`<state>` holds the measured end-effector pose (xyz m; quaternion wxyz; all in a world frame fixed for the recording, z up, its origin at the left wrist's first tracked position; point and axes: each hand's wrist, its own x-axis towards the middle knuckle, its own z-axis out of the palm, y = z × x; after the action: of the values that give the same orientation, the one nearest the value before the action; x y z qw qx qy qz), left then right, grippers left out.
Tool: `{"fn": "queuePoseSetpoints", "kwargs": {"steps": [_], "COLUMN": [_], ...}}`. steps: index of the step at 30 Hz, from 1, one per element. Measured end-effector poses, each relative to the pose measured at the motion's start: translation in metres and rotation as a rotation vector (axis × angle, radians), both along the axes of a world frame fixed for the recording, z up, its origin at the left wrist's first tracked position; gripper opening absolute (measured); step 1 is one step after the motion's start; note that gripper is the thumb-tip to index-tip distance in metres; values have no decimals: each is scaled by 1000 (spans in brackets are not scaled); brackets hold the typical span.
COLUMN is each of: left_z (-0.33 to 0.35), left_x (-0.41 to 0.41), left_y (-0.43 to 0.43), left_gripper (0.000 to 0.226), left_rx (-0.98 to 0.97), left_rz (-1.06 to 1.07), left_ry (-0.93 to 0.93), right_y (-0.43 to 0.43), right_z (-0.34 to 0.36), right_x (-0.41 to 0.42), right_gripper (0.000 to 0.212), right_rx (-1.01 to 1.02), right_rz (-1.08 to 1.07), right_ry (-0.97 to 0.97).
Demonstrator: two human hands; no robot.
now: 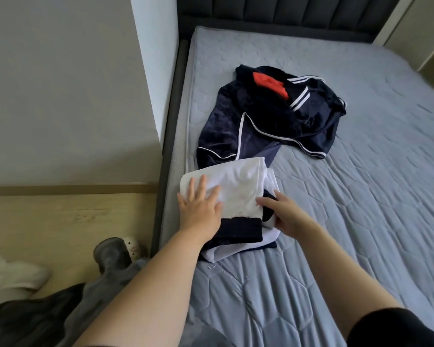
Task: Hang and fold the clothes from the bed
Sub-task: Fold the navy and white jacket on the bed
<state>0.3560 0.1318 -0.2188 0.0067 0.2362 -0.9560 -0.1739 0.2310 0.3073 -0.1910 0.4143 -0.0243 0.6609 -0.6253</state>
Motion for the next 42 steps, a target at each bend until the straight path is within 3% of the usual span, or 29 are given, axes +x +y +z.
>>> {"fn": "queuePoseSetpoints", "kwargs": {"steps": [3, 6, 7, 8, 11, 13, 14, 16, 18, 23, 26, 29, 34, 37, 39, 41, 42], "left_z": [-5, -6, -5, -4, 2, 5, 6, 7, 7, 2, 0, -4, -13, -9, -4, 5, 10], "left_x": [-1, -7, -8, -10, -13, -13, -13, -11, -9, -2, -1, -1, -3, -3, -4, -5, -5], "left_y": [8, 13, 13, 13, 14, 17, 18, 17, 17, 23, 28, 39, 45, 36, 29, 21, 17], "left_gripper": [49, 47, 47, 46, 45, 45, 45, 45, 45, 53, 64, 80, 105, 108, 103, 82, 62], "left_rx": [135, 202, 220, 237, 285, 307, 313, 321, 308, 32, -125, -214, -299, -249, -158, 45, 240], "left_rz": [121, 149, 153, 157, 170, 165, 159, 143, 100, -101, -226, -353, -468, -490, -522, -496, -395], "left_ry": [17, 45, 51, 55, 61, 61, 59, 60, 62, -16, -47, -105, -242, -266, -274, -216, -94], "right_y": [-12, -11, -7, -3, 1, -1, -1, -1, 0, -1, 0, 2, 13, 20, 19, 14, 12], "right_z": [-4, -3, -1, 2, -1, -3, -4, 0, 2, -3, -16, -27, -31, -26, -27, -30, -31], "right_x": [16, 25, 27, 30, 38, 41, 41, 38, 28, 4, -5, -12, -15, -12, -8, -4, -3], "right_gripper": [29, 33, 24, 19, 54, 51, 48, 45, 39, 42, 32, 30, 27, 38, 51, 54, 52], "right_rx": [139, 401, 426, 465, 713, 763, 683, 501, 460, 466, 585, 670, 615, 327, 257, 288, 307], "right_rz": [-98, -384, -452, -441, -52, 115, 113, 17, -65, -115, -134, -149, -177, -199, -124, -76, -70], "right_ry": [117, 488, 606, 693, 800, 755, 724, 677, 690, 532, 418, 394, 324, 88, -15, -8, -7]}}
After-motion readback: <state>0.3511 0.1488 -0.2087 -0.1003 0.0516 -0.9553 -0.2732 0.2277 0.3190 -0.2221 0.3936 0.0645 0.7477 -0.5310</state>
